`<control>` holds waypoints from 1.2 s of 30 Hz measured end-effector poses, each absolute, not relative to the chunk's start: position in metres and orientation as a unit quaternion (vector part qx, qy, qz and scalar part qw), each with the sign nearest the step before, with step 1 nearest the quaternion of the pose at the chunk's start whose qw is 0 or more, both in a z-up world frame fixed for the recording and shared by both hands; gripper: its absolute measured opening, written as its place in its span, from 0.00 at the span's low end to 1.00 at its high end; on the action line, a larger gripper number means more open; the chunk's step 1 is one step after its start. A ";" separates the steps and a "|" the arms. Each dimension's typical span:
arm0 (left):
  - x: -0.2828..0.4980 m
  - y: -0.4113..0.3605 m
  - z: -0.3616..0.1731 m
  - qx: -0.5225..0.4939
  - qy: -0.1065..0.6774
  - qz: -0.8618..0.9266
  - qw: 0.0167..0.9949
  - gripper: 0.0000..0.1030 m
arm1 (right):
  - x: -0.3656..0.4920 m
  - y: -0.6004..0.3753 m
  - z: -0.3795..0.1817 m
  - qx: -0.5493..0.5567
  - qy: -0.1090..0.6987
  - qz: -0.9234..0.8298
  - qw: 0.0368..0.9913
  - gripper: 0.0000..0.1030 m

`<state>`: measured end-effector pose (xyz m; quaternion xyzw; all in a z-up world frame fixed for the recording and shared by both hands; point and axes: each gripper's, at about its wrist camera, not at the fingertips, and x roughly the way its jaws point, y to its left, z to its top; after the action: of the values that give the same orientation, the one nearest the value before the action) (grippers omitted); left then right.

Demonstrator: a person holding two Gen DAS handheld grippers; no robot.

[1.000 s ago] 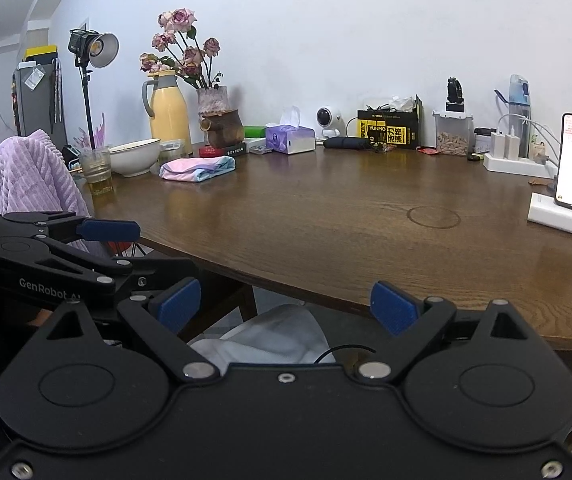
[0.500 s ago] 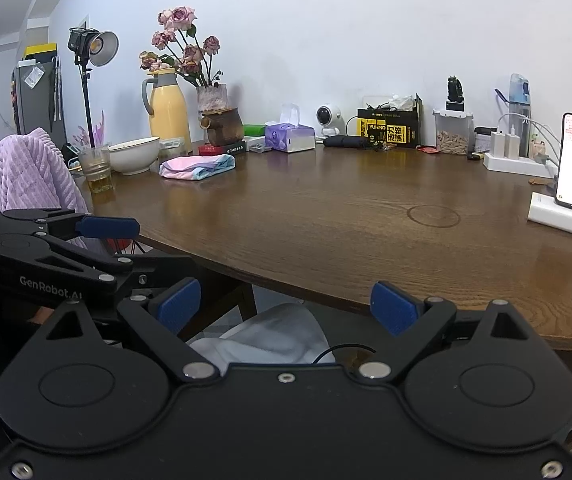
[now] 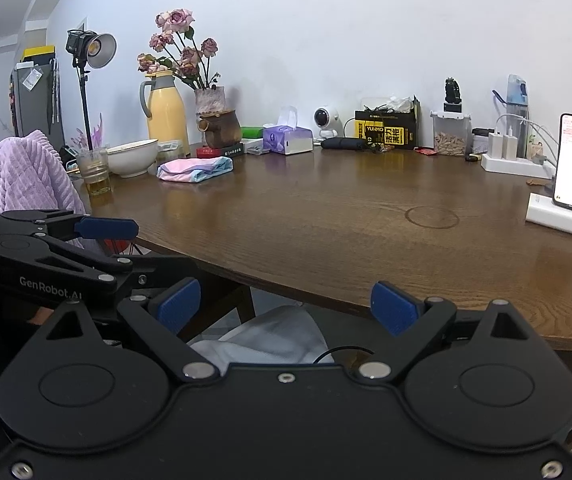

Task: Fold clothes

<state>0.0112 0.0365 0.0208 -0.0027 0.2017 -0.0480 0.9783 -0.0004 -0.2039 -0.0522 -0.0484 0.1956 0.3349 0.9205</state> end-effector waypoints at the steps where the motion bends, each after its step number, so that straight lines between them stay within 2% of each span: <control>1: 0.010 0.036 0.021 -0.002 0.201 -0.048 0.978 1.00 | -0.001 -0.204 -0.053 -0.048 0.196 0.335 0.921 0.93; 36: 0.012 0.036 0.019 0.000 0.203 -0.047 0.978 1.00 | 0.003 -0.204 -0.053 -0.047 0.200 0.333 0.920 0.93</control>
<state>0.0120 0.0364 0.0193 0.0002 0.2033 -0.0465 0.9780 0.0028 -0.2041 -0.0534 -0.0473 0.2005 0.3334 0.9200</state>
